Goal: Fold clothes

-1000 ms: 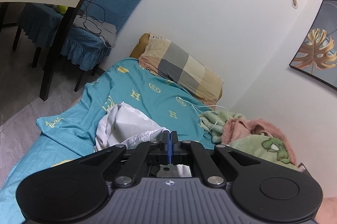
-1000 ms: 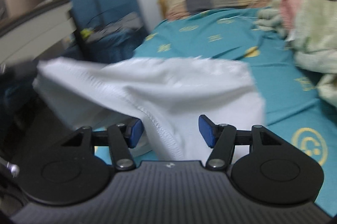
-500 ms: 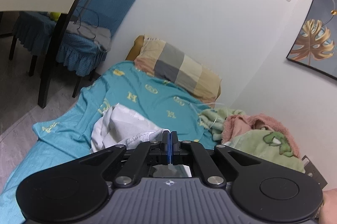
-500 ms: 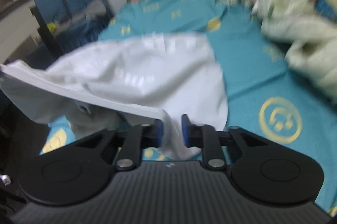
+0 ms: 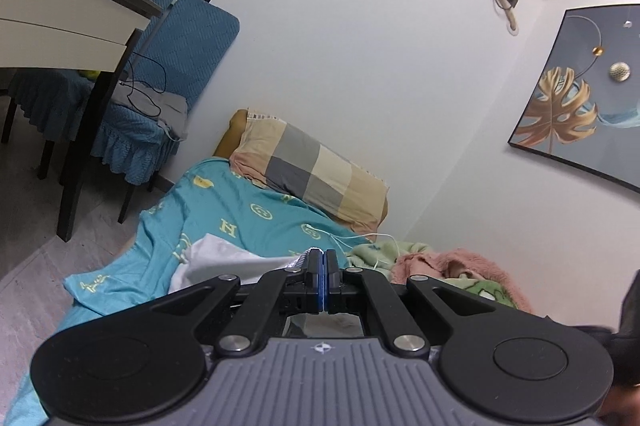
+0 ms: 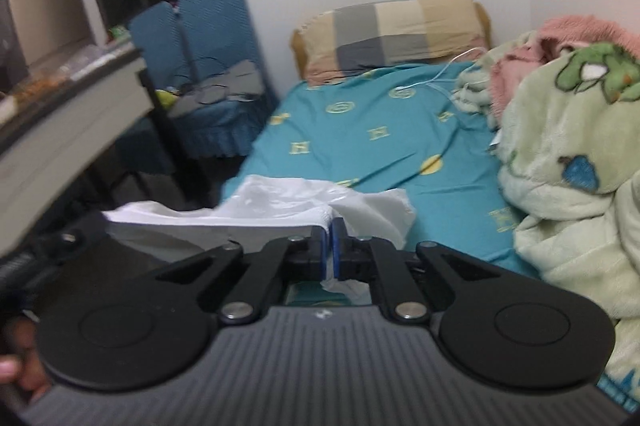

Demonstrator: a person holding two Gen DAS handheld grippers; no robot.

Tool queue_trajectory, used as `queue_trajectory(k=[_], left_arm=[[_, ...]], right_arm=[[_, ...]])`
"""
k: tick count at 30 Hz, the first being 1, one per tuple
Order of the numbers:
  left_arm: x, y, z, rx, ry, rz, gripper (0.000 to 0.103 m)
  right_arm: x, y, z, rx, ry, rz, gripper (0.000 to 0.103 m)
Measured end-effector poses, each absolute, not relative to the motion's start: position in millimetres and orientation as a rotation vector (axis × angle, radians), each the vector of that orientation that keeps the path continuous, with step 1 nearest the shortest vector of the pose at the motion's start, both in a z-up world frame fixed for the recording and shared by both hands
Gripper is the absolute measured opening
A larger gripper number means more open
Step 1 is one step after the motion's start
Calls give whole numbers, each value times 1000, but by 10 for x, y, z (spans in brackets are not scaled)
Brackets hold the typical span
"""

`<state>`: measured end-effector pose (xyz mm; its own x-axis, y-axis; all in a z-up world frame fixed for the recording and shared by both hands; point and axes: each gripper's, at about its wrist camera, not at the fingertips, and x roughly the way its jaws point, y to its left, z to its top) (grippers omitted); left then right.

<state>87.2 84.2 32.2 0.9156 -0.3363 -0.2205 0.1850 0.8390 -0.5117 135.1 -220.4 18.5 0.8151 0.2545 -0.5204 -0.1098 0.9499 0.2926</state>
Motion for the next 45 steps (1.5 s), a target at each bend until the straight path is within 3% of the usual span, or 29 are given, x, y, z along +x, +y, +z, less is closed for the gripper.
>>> queue_trajectory(k=[13,19,21,26,41,45], left_arm=[[1250,694,-214,-373,549,-105,2],[1229,472,-385,-257,614,-89,28],[1191,363,-413,-198,618,-98,46],[1117,48,-474,-28,610,-143,69],[1107,-82,-559,0,564,-1,72],[1226,-133,-737,7,653,32,70]], right_arm=[[1516,-2253,-436,500,522,398,6],[1661,-2336,-600,548,576,445,6],[1692,-2379,-636,587,588,458,6],[1688,-2394,-665,614,590,468,6],[1603,-2513,-703,633,564,424,6],[1555,-2550,-689,649,521,432,6]])
